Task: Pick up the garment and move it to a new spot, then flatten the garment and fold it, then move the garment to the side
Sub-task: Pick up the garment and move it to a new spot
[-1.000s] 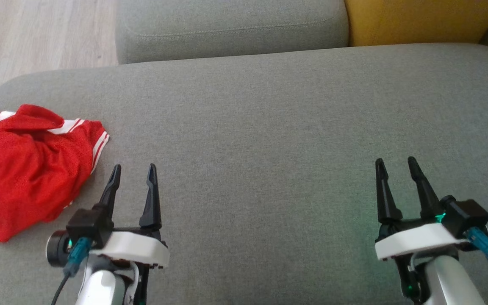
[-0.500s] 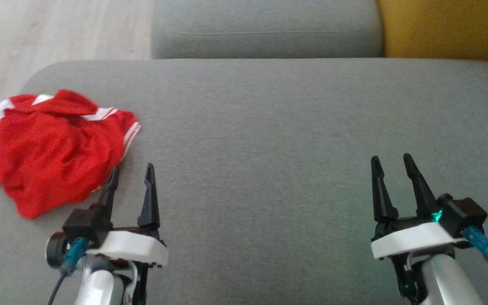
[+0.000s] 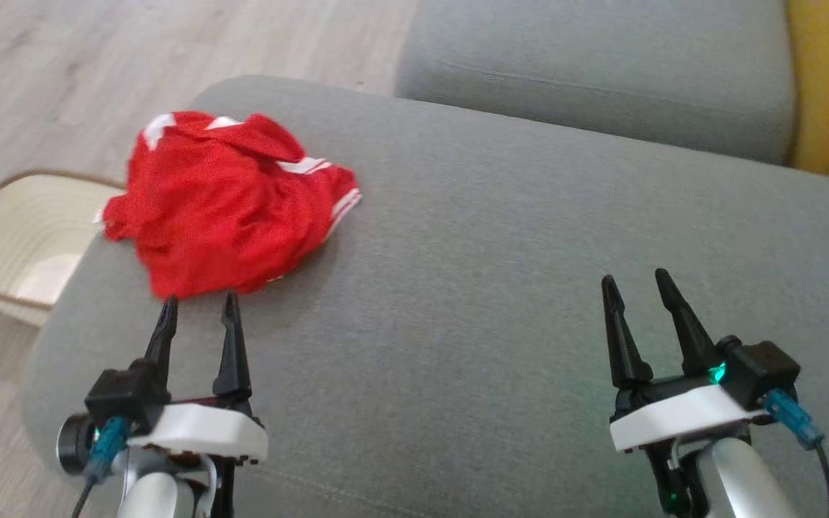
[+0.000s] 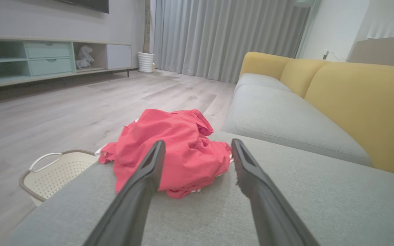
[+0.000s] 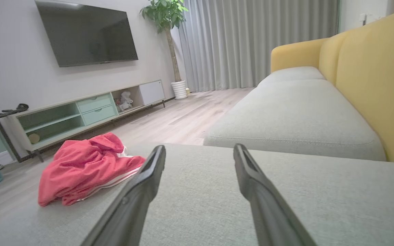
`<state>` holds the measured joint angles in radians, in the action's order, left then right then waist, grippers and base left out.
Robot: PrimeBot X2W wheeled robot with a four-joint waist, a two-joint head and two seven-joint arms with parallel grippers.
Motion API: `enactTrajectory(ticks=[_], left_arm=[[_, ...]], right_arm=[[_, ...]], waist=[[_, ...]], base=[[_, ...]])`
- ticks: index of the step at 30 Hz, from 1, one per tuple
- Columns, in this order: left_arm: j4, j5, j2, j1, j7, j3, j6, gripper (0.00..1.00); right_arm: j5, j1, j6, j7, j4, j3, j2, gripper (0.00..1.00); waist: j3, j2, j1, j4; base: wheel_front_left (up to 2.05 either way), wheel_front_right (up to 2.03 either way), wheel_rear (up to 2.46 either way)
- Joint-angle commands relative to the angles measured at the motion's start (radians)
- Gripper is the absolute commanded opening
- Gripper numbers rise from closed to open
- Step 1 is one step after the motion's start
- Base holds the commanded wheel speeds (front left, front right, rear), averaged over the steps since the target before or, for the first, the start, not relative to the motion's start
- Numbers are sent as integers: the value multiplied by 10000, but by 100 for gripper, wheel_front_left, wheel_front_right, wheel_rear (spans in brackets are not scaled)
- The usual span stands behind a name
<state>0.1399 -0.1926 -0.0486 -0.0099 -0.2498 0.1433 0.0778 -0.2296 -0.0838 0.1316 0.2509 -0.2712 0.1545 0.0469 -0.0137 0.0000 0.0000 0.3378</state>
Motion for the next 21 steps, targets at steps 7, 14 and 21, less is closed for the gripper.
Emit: enactTrajectory(ticks=[7,14,21], left_arm=[[-469,592,-17,-174,-120,-302,-56,100],[-604,488,-17,-137,-120,-425,91,100],[-628,213,-16,-175,-120,-729,137,100]], right_arm=[[-249,-40,-9,109,238,434,34,100],[-305,-51,-9,109,234,507,34,100],[-272,-58,-9,109,227,558,33,100]], waist=[[-196,0,0,826],[-190,0,0,944],[-64,0,0,759]], base=[[0,0,0],[0,0,0],[0,0,0]])
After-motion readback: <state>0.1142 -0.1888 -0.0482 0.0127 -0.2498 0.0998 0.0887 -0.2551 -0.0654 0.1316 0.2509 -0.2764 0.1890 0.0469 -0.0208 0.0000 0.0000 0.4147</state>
